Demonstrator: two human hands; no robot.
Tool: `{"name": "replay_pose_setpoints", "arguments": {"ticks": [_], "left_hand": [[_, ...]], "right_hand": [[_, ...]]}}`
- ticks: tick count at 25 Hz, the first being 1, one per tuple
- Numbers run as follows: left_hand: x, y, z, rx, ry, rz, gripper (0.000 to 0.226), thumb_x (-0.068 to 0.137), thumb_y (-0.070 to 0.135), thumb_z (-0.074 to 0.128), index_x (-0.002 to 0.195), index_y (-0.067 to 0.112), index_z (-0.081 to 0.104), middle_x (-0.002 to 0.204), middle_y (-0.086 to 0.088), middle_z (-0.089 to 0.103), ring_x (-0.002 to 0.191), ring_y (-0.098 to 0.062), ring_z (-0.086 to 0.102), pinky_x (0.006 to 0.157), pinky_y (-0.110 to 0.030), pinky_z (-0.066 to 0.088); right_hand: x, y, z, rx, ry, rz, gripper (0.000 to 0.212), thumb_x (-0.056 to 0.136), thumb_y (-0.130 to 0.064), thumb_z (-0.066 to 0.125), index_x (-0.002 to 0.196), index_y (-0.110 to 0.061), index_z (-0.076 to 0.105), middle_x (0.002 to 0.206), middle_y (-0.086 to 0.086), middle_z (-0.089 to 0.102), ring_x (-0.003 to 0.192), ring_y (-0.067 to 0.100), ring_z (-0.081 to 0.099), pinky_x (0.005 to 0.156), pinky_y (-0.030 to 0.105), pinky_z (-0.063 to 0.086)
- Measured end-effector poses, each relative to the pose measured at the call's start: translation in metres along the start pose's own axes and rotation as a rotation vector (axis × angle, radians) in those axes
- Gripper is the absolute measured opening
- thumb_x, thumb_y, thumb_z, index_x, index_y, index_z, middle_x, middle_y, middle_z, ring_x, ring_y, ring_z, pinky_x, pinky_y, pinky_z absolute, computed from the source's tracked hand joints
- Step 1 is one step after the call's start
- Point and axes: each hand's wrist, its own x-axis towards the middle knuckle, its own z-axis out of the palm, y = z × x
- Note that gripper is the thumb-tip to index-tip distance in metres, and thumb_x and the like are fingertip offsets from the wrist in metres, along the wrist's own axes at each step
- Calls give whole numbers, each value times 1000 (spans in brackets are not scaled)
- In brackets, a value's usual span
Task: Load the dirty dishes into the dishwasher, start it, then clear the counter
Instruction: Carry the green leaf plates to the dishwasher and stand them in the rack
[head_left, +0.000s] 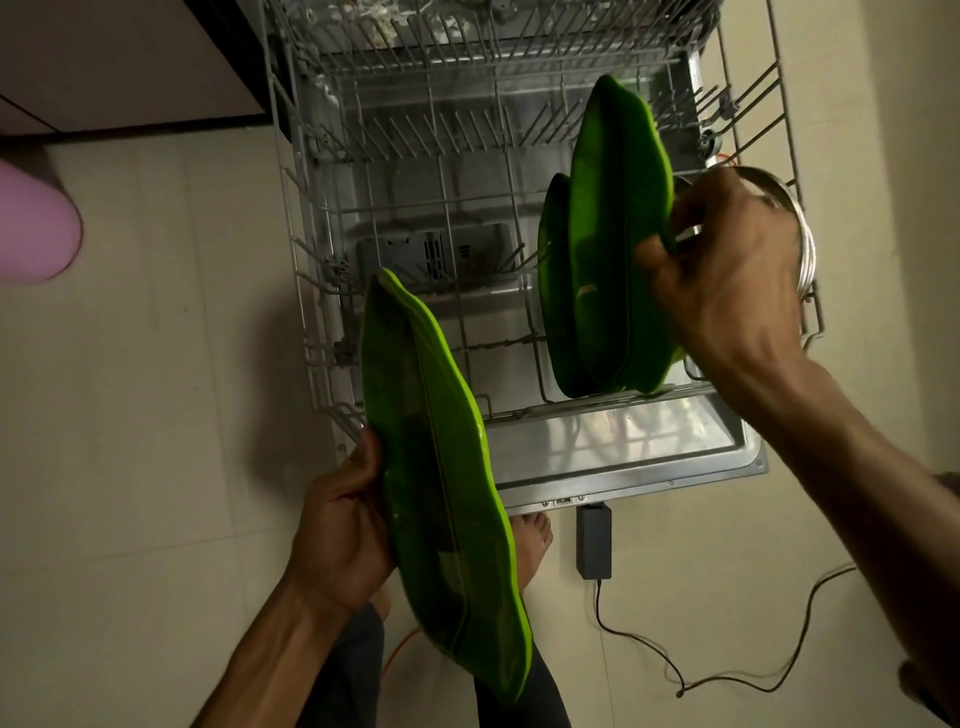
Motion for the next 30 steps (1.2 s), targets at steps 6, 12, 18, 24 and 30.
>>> {"name": "replay_pose_setpoints", "arguments": {"ticks": [6,12,18,24,30], "left_hand": [[2,-1,1,3,-45,22,67,102,35,-11,151,-4,12,156,-27,19,147,-36,15,117,-44,4],[2,-1,2,-8,-54,8,65,102,33,-9,151,-6,13,156,-27,19,147,-37,14,118,-44,5],[1,1,3,-24,27,-18,64,103,32,-7,151,-6,14,156,-27,20,147,-37,14,118,-44,5],[1,7,0,-61,96,-82,65,103,33,-9,151,-5,14,156,-27,20,147,-37,15,118,-45,4],[4,3,10,6,401,23,48,103,22,28,136,-6,49,139,-27,49,133,-36,46,109,-47,35]], "right_hand": [[4,10,18,-44,-73,-14,25,90,-19,63,108,-7,53,97,11,62,86,31,62,75,51,55],[14,9,28,-247,-123,-17,25,91,-23,62,105,-3,58,90,15,60,85,36,60,70,44,49],[18,6,47,-333,-237,-25,23,95,-24,57,101,-2,59,93,19,60,88,38,61,69,41,46],[16,7,56,-292,-288,2,19,96,-23,57,100,-4,59,85,12,54,77,29,54,68,37,46],[4,12,45,-323,-221,-56,28,95,-34,55,106,-9,60,90,13,64,77,34,63,67,42,53]]}}
